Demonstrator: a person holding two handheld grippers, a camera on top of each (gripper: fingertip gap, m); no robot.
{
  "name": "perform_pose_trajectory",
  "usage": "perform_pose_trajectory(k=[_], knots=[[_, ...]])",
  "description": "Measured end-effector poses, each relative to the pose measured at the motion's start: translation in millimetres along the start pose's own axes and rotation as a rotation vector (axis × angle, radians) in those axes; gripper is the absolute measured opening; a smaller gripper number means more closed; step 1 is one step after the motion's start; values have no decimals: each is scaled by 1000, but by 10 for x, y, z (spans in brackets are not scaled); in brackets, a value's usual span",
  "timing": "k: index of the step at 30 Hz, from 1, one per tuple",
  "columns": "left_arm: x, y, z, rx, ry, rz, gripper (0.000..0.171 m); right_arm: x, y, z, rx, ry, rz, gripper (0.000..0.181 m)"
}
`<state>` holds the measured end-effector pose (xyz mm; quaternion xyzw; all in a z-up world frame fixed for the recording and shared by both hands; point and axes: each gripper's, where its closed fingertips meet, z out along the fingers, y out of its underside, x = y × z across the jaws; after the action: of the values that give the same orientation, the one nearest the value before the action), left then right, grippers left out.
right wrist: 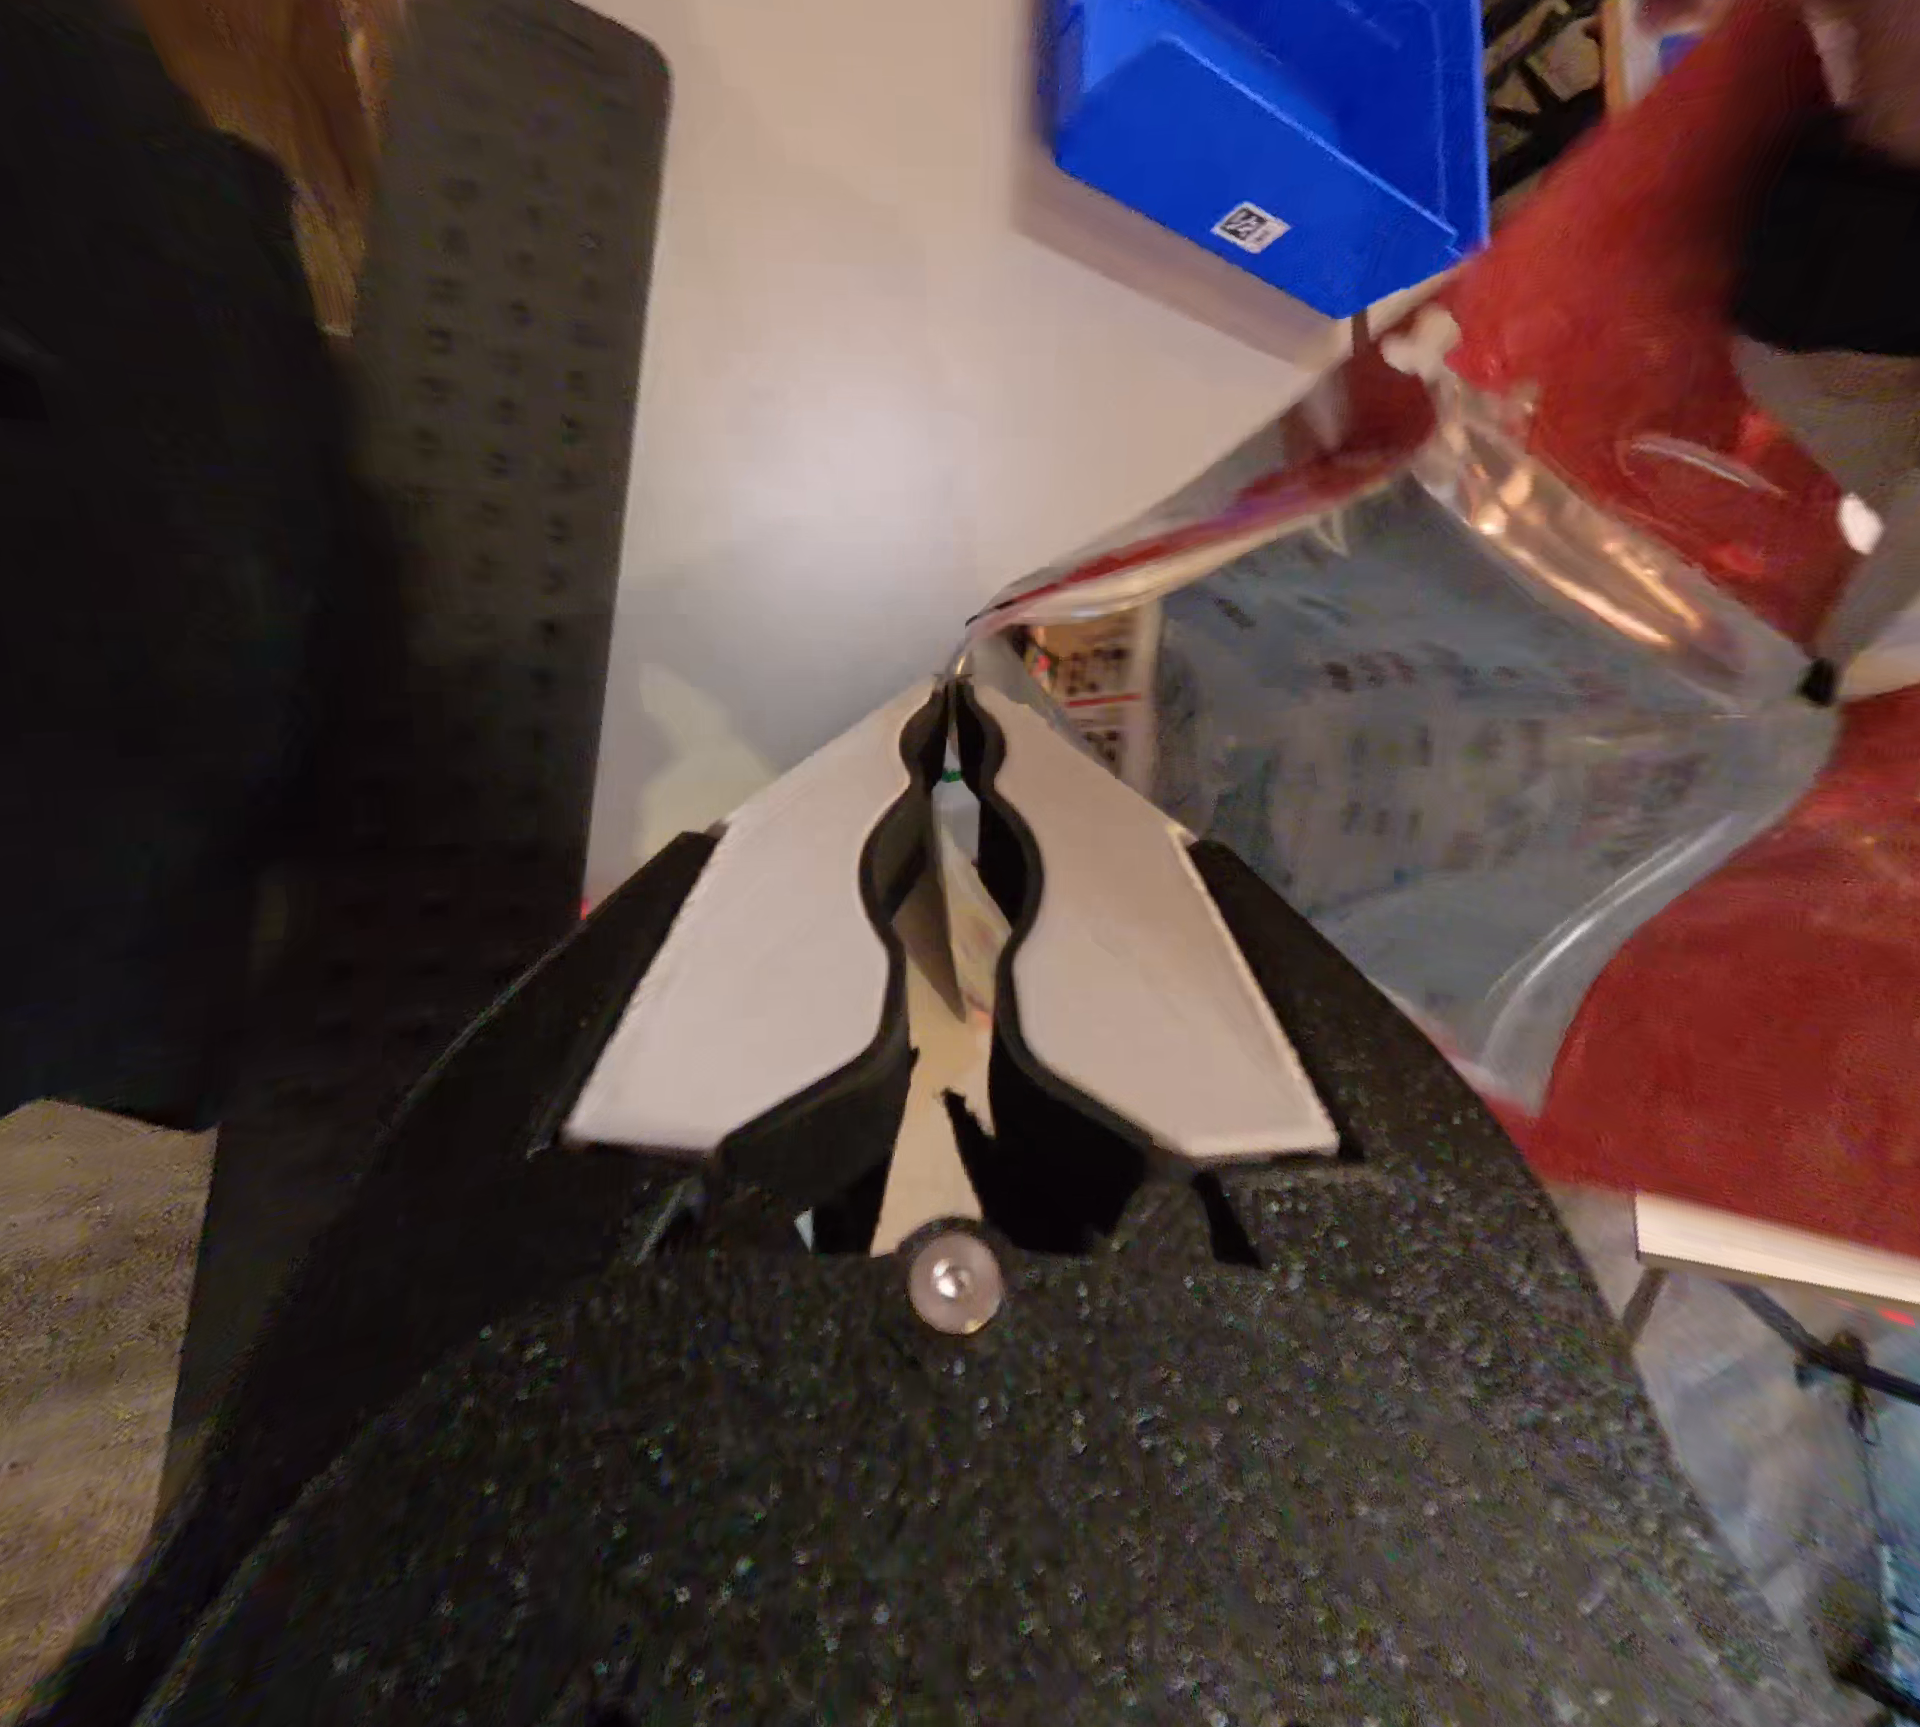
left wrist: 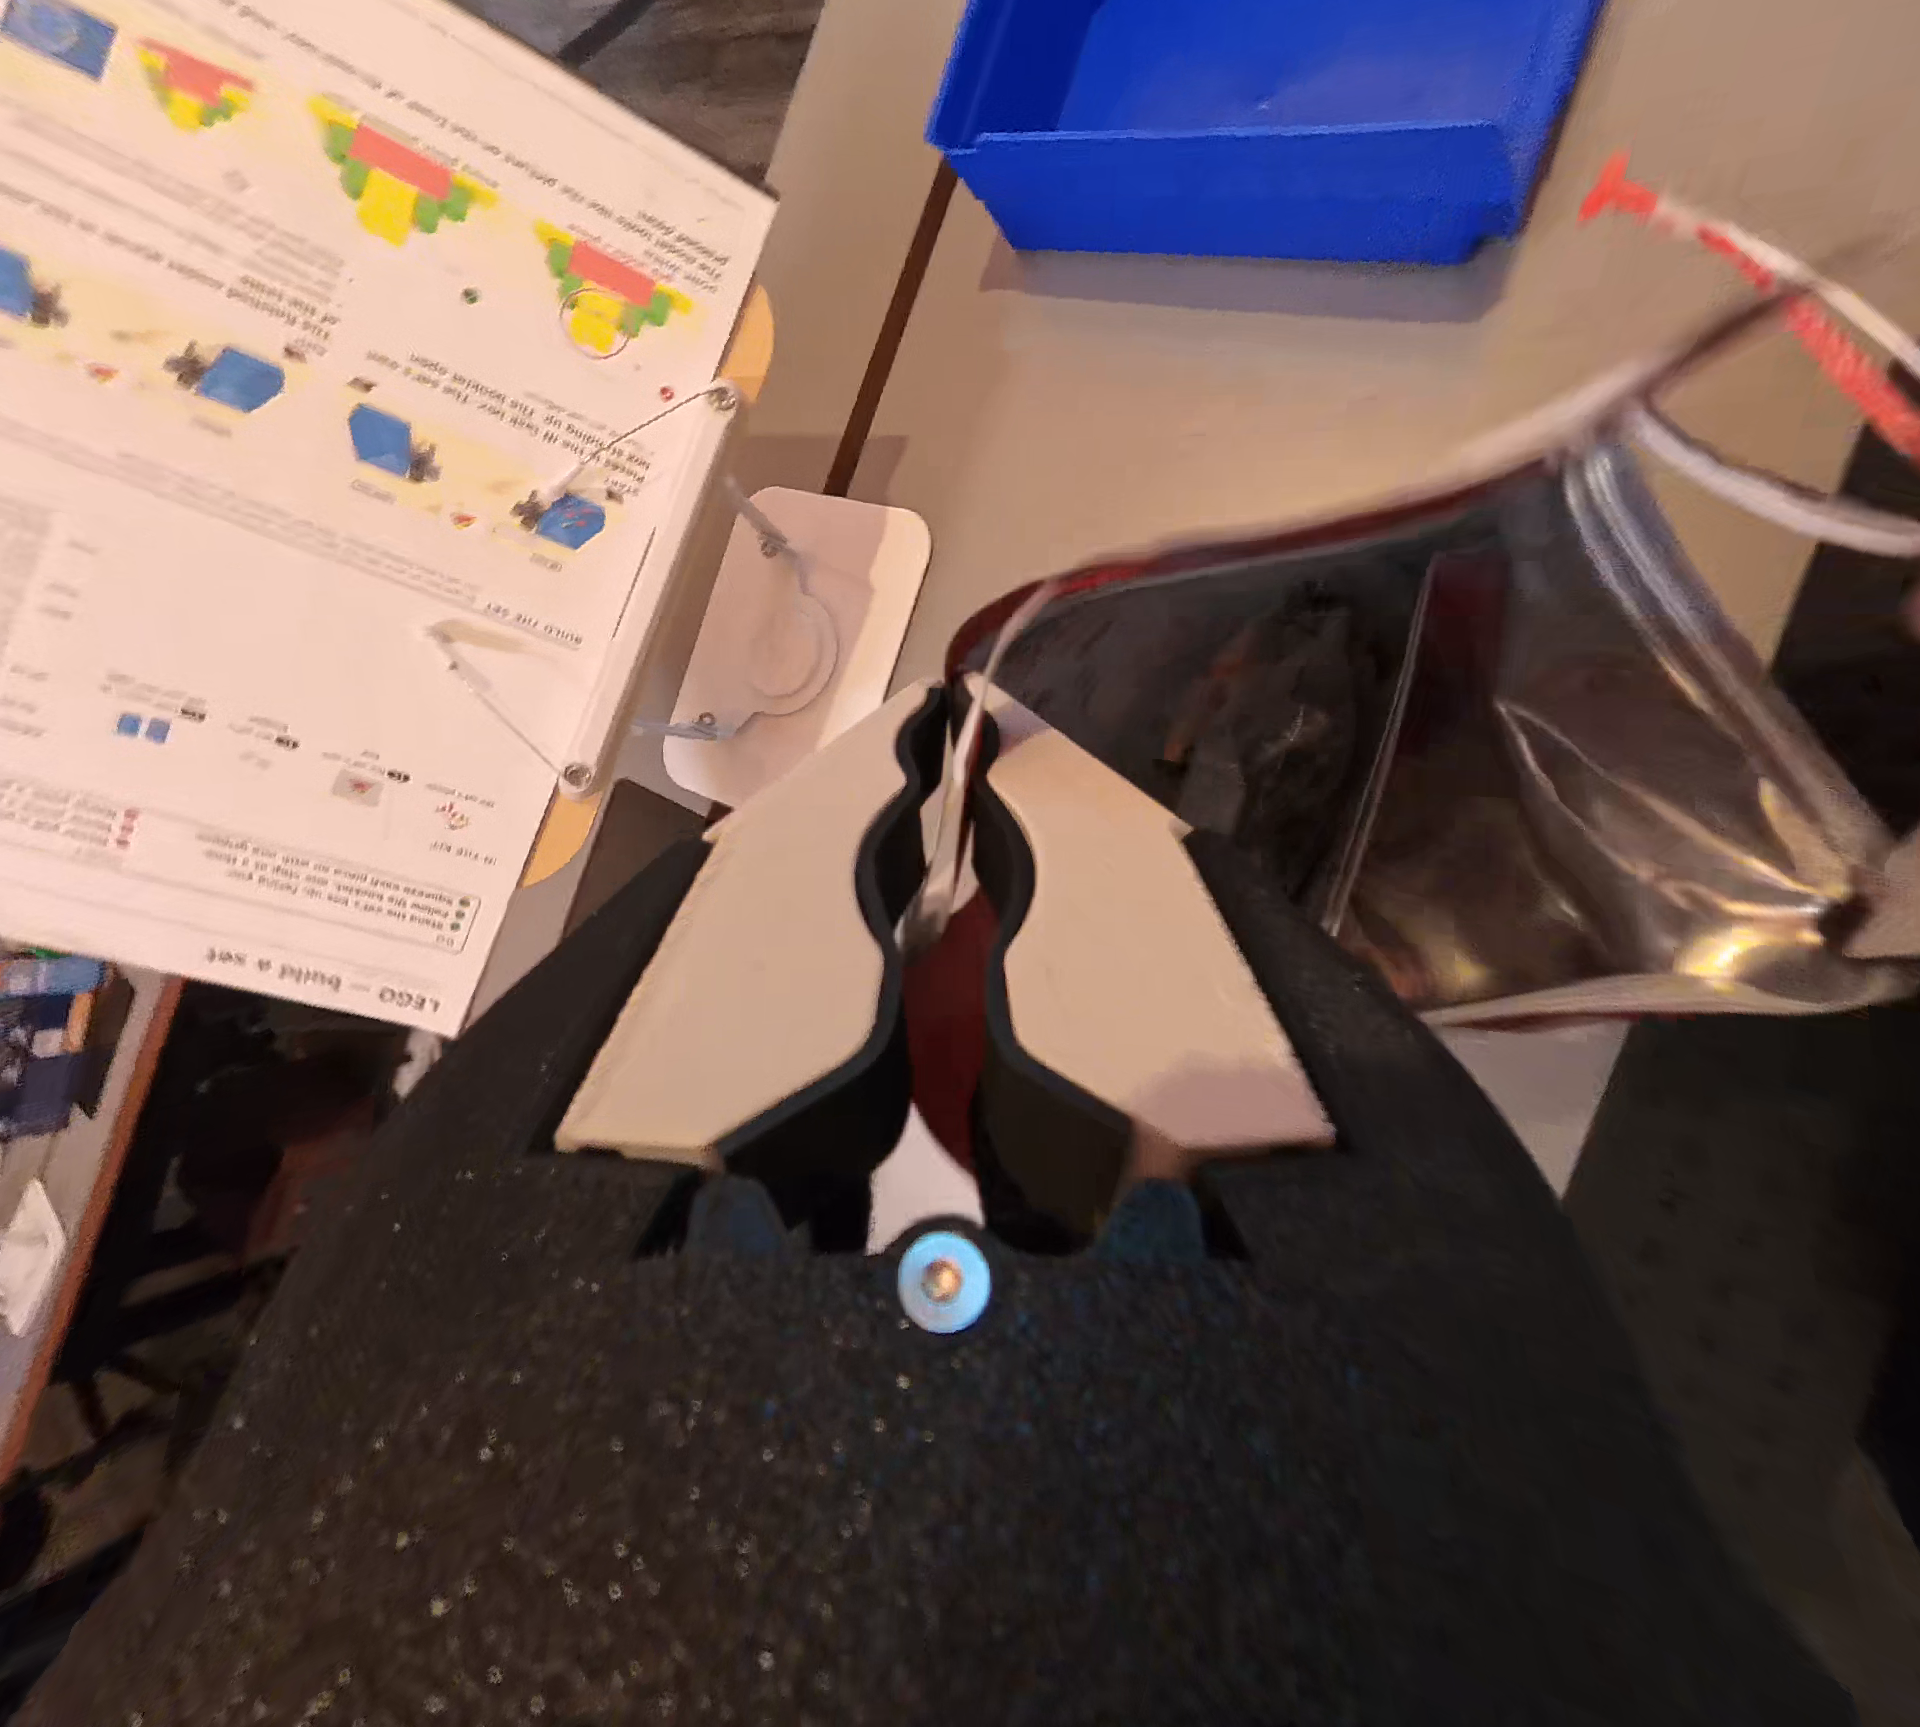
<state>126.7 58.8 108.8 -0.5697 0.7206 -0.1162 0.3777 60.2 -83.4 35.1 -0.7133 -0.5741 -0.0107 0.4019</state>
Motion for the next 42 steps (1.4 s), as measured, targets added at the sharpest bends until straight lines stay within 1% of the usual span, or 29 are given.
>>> perform_pose_trajectory(k=[1,3,6,7,8,10,11,12,15,18,19,21,23,24,26,28,29,31,32,33,34,36,38,40,42], knots=[[-37,33,9,1,4,-23,0,-27,7,1,0,-3,10,0],[2,42,24,18,29,-32,0,-51,20,-15,31,-22,57,0],[76,-13,19,42,51,-13,0,22,-9,-88,97,25,103,2],[86,-28,12,46,57,-4,0,56,-37,-138,128,47,115,16],[94,-42,4,51,63,12,0,112,-67,-206,166,75,141,23],[76,-44,-9,48,57,18,0,228,-120,-410,279,126,208,26],[87,-56,-23,55,68,20,0,289,-124,-533,343,153,249,30],[92,-66,-41,61,73,19,0,346,-102,-659,404,181,291,31],[37,-101,-115,72,46,42,0,441,105,-986,566,227,445,32],[-36,-197,-232,92,21,67,0,507,562,-1098,643,275,648,38],[-58,-238,-277,99,17,74,0,515,738,-1068,661,280,730,42],[-92,-327,-366,114,22,77,0,500,1060,-870,683,256,888,59],[-131,-414,-458,128,27,81,0,441,1330,-493,658,213,995,76],[-138,-469,-511,144,40,73,0,434,1433,-299,655,203,1040,81],[-144,-564,-621,163,63,68,0,450,1545,57,682,169,1127,86],[-127,-681,-742,199,105,32,0,499,1514,319,751,136,1152,87],[-98,-724,-794,208,138,18,0,538,1451,384,828,116,1147,88],[-101,-780,-853,214,157,-9,0,637,1325,409,997,57,1151,98],[-126,-790,-874,216,169,-32,0,650,1262,424,1055,19,1138,98],[-170,-793,-902,222,178,-57,0,678,1235,424,1099,14,1133,96],[-228,-786,-935,225,169,-75,0,716,1247,426,1121,29,1145,95],[-297,-772,-1025,224,153,-96,0,743,1298,509,1116,21,1178,96],[-328,-791,-1111,229,144,-114,0,678,1309,702,1087,-32,1197,102],[-329,-840,-1177,241,160,-135,0,564,1241,907,1068,-126,1216,109],[-355,-880,-1233,247,160,-143,0,599,1106,950,1083,-120,1178,109]])
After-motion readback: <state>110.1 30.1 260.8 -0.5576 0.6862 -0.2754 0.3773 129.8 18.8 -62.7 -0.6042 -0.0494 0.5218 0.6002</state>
